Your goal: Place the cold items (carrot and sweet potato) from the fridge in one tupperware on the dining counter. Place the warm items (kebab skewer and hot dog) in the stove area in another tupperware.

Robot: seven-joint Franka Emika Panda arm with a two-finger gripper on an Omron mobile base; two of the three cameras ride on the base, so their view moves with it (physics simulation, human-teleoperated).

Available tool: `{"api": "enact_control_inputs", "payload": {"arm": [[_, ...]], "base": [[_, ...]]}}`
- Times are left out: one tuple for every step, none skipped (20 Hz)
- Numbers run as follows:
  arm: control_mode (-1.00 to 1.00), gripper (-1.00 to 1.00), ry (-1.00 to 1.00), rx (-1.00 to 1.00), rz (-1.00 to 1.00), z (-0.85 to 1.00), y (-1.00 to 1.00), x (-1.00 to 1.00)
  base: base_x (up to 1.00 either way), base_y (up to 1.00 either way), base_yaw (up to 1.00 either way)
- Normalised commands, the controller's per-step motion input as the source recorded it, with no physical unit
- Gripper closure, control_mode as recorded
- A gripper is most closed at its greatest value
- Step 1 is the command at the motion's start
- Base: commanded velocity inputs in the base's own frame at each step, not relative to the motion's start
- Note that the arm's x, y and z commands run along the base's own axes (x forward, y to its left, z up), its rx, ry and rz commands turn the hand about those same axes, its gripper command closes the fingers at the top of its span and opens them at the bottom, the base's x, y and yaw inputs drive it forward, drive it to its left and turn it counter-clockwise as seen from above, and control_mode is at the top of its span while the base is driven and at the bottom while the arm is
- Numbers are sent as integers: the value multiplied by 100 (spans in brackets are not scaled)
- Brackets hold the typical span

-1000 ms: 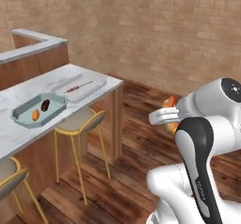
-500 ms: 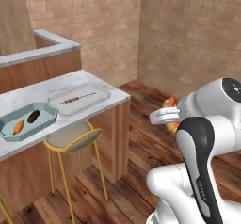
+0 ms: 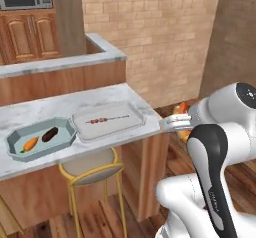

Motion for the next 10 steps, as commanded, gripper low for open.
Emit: {"api": "enact_control_inputs", "payload": {"arm": [[100,100,0,0,0,0,0,0],[100,100,0,0,0,0,0,0],[100,100,0,0,0,0,0,0],[100,100,0,0,0,0,0,0],[100,100,0,0,0,0,0,0],[100,100,0,0,0,0,0,0],[100,100,0,0,0,0,0,0],[100,100,0,0,0,0,0,0],[100,100,0,0,0,0,0,0],[-100,100,11,7,47,0,-35,100]], "base": [[100,-43,50],[100,-44,49],[100,-47,49],[100,-47,48],[100,-46,48],[100,-43,47],[100,-43,47],[100,-39,47],[100,-39,47],[0,0,0]]}}
